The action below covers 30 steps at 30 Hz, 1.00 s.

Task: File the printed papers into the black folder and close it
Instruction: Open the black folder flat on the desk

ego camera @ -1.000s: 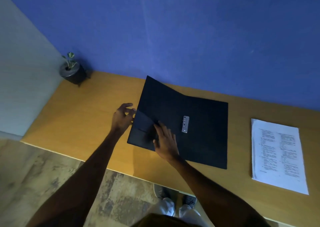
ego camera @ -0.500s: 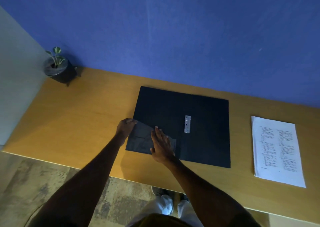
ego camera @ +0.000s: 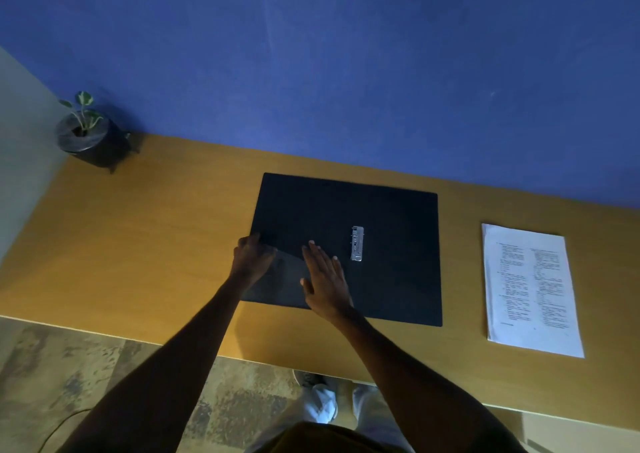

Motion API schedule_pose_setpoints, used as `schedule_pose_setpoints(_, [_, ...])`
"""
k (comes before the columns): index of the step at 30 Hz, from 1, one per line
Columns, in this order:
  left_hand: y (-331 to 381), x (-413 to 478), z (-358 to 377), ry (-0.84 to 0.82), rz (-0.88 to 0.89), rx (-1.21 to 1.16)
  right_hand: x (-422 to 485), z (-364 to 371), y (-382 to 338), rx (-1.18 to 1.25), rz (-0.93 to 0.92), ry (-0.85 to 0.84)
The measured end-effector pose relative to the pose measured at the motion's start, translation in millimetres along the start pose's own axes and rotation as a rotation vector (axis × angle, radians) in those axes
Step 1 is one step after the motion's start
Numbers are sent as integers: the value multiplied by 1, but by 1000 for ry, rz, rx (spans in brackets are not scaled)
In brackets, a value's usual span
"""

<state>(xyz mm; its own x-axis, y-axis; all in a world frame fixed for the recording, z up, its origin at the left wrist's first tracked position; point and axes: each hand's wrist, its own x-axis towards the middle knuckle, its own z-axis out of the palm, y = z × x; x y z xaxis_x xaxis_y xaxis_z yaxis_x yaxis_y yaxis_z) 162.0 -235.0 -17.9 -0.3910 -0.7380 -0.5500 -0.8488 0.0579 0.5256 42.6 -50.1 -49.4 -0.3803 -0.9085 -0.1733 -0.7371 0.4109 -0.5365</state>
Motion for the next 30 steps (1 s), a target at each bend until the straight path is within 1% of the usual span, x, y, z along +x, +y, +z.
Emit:
schedule_pose_setpoints(2, [14,-4,14,-15,91,68,-3,-19,22,-26,59,76])
schedule_pose_setpoints(4, [29,-4,31,-57,189,104,-6,-37,48,-66,124,115])
schedule_pose_setpoints(9, [79,-17,80,-153,386,185,-19,-71,116,-149,247,108])
schedule_pose_setpoints(12, [100,-17,107,-161,410,254,-24,-82,146,-184,279,83])
schedule_pose_setpoints(16, [106,-8,135,-144,381,310,-24,-91,171,-203,267,39])
schedule_pose_setpoints(21, [107,-4,147,-136,334,323,-21,-94,179,-182,260,-6])
schedule_pose_setpoints(24, [100,0,149,-155,309,355,-20,-92,181,-122,287,-45])
schedule_pose_setpoints(27, [97,3,151,-151,313,366,-19,-90,182,-91,301,-47])
schedule_pose_setpoints(30, [96,2,155,-110,315,381,-20,-87,182,-89,304,-34])
